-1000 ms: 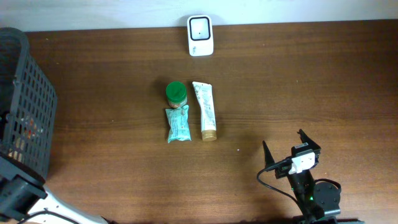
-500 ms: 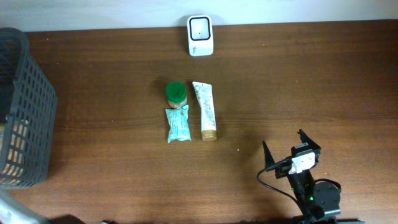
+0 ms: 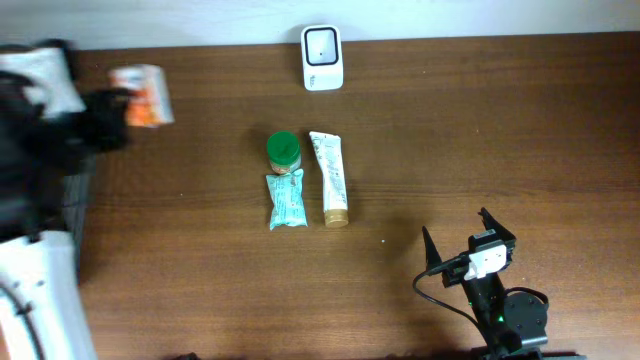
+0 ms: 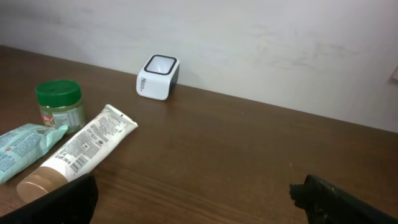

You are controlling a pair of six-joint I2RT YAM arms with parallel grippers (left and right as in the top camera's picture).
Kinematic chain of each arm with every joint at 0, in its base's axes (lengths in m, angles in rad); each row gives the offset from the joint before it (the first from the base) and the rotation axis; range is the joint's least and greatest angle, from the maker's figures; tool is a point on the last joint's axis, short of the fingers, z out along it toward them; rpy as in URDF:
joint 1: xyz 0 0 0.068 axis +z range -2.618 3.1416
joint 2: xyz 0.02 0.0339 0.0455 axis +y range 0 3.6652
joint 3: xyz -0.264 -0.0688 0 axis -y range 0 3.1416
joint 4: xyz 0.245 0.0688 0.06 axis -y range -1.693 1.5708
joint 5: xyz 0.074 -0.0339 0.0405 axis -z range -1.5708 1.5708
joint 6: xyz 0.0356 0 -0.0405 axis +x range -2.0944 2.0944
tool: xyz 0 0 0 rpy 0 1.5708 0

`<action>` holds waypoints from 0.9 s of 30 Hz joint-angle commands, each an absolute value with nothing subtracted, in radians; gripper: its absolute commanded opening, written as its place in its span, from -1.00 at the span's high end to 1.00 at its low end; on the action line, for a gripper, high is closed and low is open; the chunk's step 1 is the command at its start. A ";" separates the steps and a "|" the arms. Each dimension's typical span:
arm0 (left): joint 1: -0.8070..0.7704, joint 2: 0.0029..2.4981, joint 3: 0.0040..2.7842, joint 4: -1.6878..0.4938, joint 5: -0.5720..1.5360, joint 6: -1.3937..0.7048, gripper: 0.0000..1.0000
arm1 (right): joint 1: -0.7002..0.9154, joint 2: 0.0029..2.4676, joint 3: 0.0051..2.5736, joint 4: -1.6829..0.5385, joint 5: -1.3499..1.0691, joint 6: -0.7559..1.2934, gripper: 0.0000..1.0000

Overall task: Scan the item barcode
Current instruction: 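Carry the Kleenex pack out and set it right of the tube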

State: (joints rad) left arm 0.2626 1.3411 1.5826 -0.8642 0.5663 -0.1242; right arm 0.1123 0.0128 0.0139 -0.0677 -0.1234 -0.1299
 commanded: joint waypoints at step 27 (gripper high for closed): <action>-0.606 2.023 1.301 -0.158 0.360 -0.550 1.00 | 0.119 0.006 0.006 -0.068 -0.119 -0.118 -0.97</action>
State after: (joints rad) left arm -0.5846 1.9827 1.3067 -0.1848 0.3794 -0.4995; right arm 0.1123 0.0120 0.0139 -0.0673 -0.1234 -0.1299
